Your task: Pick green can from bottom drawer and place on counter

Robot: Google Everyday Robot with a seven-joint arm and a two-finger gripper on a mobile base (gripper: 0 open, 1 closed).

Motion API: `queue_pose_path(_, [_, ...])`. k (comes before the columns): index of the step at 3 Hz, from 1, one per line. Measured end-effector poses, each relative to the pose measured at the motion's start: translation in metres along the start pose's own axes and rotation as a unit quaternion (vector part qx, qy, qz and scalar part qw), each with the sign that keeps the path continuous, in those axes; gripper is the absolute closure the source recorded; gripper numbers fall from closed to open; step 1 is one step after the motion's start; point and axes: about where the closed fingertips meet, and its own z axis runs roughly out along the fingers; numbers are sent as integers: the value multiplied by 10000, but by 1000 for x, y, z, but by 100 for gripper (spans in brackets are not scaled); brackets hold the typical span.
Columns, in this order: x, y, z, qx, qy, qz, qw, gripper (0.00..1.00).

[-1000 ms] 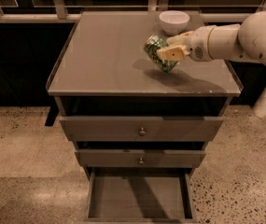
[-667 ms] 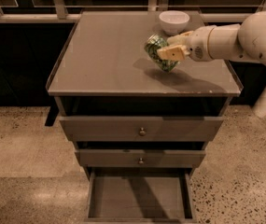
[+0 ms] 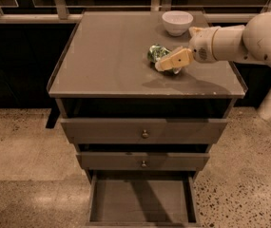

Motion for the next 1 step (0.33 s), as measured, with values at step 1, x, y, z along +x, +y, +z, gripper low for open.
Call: queue_pose_path(1, [0, 0, 0, 0, 0, 0, 10000, 0])
